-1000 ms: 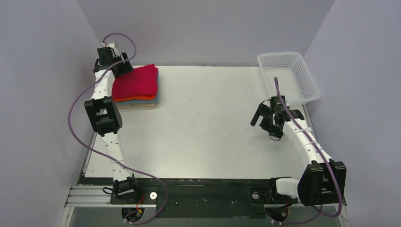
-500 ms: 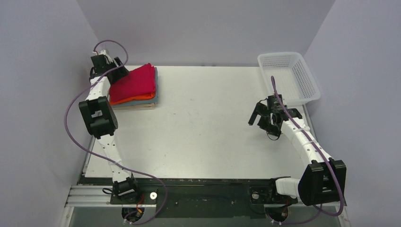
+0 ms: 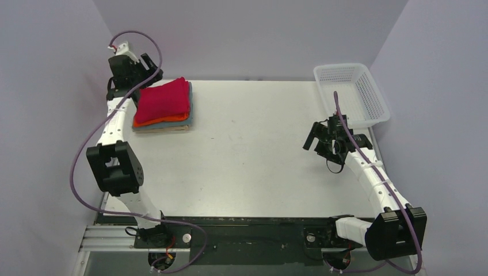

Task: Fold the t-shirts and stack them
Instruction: Put the neatly folded tshirt into the corner of the board with the left arm

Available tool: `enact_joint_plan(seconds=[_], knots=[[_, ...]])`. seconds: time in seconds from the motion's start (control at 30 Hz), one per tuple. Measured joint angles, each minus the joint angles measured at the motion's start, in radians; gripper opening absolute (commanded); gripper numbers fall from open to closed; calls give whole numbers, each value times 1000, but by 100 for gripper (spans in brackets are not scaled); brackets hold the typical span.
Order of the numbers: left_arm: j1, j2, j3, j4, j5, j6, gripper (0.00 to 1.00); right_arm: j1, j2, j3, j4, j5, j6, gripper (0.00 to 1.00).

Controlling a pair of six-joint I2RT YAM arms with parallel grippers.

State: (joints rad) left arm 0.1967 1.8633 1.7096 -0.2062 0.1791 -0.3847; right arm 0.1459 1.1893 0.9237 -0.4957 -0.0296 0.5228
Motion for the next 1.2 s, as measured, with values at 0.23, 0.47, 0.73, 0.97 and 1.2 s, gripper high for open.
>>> enact_joint_plan(seconds=[0.23,0.47,0.73,0.97,1.2], knots=[[-145,-186,-289,164,40,-23,83,6,-37,0,-3,0,0,98],[-168,-68,-348,174,80,-28,83,6,-97,-1,-19,0,-5,98],[-182,-33,-484,223,127,-66,82,6,-104,-14,-41,0,-15,98],[-212,-45,-515,237,129,-79,82,6,-107,-16,-42,0,-23,99],[-225,-298,-512,51,26,-115,88,6,-166,-16,-53,31,-21,100]])
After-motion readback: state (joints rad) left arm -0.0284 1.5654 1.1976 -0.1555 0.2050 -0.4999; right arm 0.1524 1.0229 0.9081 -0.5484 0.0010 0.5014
